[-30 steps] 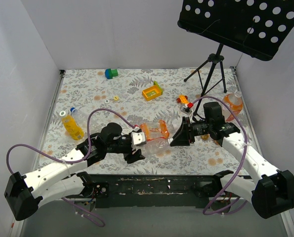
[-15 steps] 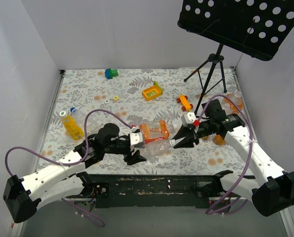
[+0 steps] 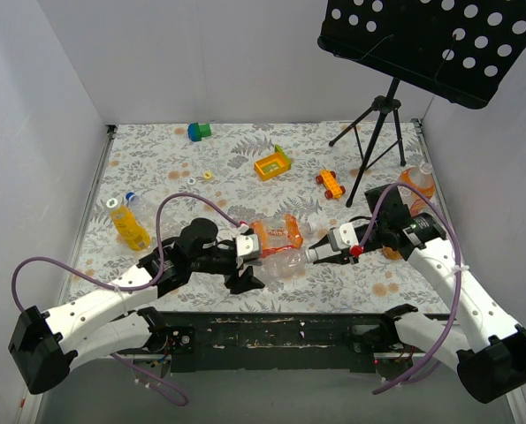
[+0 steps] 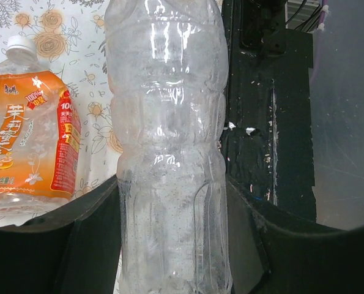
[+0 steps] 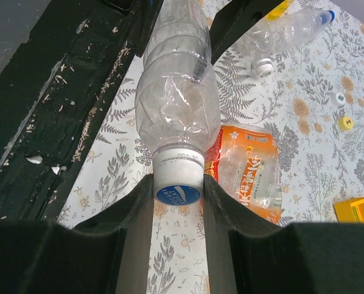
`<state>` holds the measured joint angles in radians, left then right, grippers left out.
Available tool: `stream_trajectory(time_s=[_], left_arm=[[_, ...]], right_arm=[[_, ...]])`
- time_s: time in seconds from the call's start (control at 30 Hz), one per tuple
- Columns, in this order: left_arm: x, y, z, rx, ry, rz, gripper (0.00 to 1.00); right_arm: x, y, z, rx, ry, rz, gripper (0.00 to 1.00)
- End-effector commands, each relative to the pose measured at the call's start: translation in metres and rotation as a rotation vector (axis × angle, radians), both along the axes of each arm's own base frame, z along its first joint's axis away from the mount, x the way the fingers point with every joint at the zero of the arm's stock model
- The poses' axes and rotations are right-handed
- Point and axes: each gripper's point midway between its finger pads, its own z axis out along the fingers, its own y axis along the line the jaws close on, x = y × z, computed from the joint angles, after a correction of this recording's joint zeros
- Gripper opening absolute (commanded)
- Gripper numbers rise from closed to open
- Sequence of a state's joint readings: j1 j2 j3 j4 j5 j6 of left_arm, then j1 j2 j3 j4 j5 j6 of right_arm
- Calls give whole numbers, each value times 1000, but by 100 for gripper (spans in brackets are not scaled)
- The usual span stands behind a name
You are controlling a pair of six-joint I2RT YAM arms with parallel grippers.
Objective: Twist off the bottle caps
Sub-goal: Unscrew the bottle cap from the plastic bottle.
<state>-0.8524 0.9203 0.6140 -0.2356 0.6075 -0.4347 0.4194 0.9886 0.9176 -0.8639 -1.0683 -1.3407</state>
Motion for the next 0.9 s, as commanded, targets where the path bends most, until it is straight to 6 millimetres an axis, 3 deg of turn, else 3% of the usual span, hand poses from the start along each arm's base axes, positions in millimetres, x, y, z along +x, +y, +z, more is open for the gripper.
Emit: stream_trajectory(time_s=[0.0, 0.2, 0.33, 0.87], left_arm=[[-21, 2, 1, 9, 42, -92, 0], [-17, 2, 8, 0, 36, -61, 0], [-17, 4, 10, -4, 28, -51, 0], [-15, 15, 13, -31, -5, 18, 0]], right_arm=[[18, -3, 5, 2, -79, -64, 23], [19, 0, 16, 23, 4, -113, 61], [15, -2, 20, 15, 22, -123, 73], [11, -17, 32, 28, 164, -256, 79]])
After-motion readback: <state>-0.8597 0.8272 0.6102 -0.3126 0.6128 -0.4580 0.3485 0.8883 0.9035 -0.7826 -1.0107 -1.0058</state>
